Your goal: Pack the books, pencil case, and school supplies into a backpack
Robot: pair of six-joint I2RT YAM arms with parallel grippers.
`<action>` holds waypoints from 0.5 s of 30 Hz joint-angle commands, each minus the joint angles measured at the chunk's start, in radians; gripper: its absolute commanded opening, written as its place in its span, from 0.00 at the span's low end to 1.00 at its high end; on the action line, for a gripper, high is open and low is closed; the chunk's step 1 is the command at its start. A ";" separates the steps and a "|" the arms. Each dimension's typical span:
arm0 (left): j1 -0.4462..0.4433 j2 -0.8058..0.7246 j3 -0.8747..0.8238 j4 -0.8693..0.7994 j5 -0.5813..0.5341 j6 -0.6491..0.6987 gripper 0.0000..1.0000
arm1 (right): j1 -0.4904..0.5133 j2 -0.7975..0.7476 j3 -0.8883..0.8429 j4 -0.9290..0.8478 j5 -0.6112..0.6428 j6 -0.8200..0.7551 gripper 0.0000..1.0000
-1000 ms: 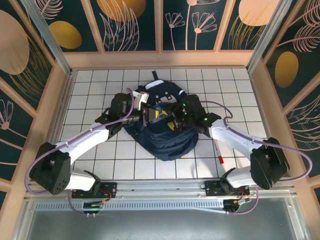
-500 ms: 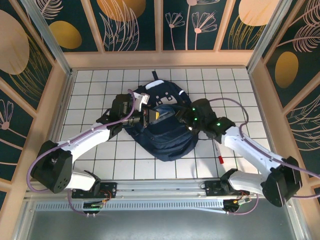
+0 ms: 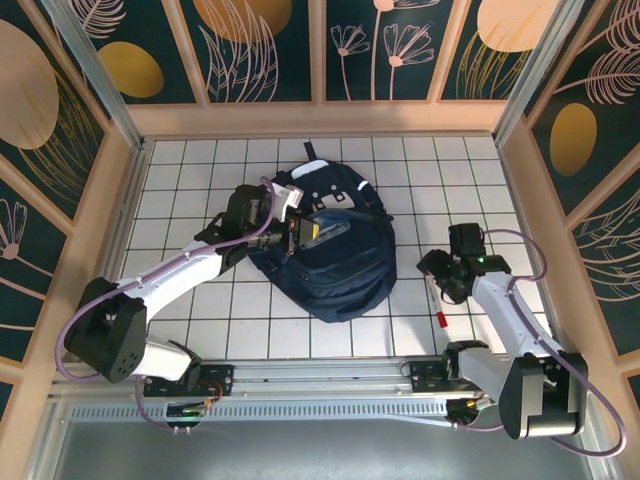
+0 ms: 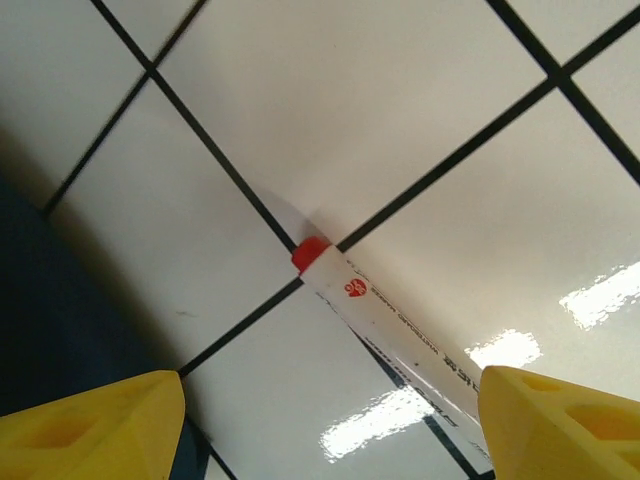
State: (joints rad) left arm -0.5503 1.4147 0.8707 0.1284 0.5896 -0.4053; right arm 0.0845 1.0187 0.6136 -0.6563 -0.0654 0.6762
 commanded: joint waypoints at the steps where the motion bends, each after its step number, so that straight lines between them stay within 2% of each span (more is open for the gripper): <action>1: -0.003 0.003 0.043 0.014 0.008 0.053 0.07 | -0.006 -0.023 0.049 -0.004 -0.002 -0.055 0.78; 4: -0.003 -0.002 0.042 -0.004 0.002 0.073 0.07 | -0.005 -0.002 0.052 -0.022 -0.004 -0.061 0.78; 7: -0.003 -0.015 0.036 0.005 -0.003 0.078 0.06 | -0.009 0.006 0.024 -0.023 -0.007 -0.003 0.78; 11: -0.003 -0.021 0.038 0.014 -0.004 0.082 0.06 | -0.011 0.008 -0.049 0.006 -0.031 0.078 0.74; 15: -0.003 -0.011 0.040 0.012 0.008 0.081 0.06 | -0.012 0.040 -0.078 0.021 -0.001 0.089 0.68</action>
State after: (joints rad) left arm -0.5514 1.4147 0.8753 0.0998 0.5865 -0.3439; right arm 0.0799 1.0382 0.5560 -0.6510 -0.0830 0.7273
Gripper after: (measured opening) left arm 0.095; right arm 0.683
